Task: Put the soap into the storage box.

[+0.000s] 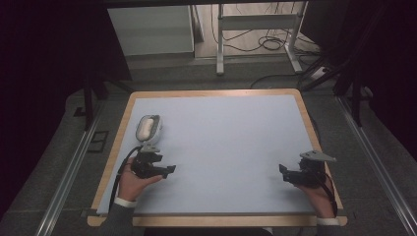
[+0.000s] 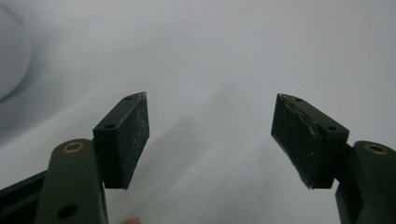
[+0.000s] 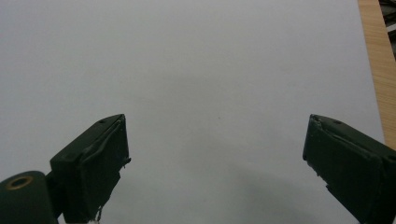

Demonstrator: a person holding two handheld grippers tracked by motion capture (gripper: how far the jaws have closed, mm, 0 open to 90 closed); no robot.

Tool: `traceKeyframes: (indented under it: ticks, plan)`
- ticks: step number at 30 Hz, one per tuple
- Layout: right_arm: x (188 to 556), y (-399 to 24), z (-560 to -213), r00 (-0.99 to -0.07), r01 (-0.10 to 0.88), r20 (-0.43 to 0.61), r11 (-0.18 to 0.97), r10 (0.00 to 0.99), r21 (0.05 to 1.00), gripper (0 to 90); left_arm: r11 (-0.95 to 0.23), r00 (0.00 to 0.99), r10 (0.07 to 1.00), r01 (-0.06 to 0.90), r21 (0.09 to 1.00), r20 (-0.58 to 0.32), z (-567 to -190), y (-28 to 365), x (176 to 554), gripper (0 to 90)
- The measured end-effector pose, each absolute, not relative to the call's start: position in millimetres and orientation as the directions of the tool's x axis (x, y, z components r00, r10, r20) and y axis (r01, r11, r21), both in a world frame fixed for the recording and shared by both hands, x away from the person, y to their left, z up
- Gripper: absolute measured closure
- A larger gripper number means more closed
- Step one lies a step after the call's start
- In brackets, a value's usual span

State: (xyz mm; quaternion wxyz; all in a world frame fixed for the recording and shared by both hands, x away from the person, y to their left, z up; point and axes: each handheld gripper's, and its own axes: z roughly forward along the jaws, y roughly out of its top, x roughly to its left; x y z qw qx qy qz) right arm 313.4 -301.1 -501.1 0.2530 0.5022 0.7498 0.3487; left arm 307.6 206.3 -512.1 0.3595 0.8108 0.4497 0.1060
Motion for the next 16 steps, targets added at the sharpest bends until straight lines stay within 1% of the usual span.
traceKeyframes:
  ticks: [2, 4, 6, 9, 11, 16]
  plan:
    - [313.5, -300.9, -501.3, -0.367, 0.576, -0.031, 0.253, 0.930, 0.777, 6.9, -0.322, 0.570, 0.805, 0.652, 0.687, -0.163, -515.2, 210.0, 303.1, 28.8]
    - [314.1, -300.8, -501.7, -0.367, 0.576, -0.031, 0.253, 0.930, 0.777, 6.9, -0.332, 0.566, 0.811, 0.653, 0.681, -0.147, -515.8, 211.8, 302.0, 28.6]
    - [314.5, -300.7, -502.0, -0.368, 0.575, -0.031, 0.254, 0.929, 0.777, 6.9, -0.322, 0.565, 0.811, 0.651, 0.687, -0.155, -514.9, 213.2, 301.8, 28.7]
    - [314.3, -299.6, -501.5, -0.374, 0.571, -0.034, 0.259, 0.927, 0.779, 6.8, -0.322, 0.568, 0.811, 0.637, 0.700, -0.143, -514.3, 212.2, 300.7, 29.4]
    - [313.9, -298.7, -501.1, -0.376, 0.569, -0.035, 0.261, 0.926, 0.780, 6.8, -0.325, 0.576, 0.804, 0.636, 0.700, -0.150, -514.2, 212.0, 300.3, 28.9]
    - [314.0, -295.2, -500.5, -0.383, 0.563, -0.045, 0.272, 0.923, 0.781, 6.8, -0.302, 0.559, 0.814, 0.641, 0.706, -0.159, -513.8, 217.9, 299.7, 28.7]
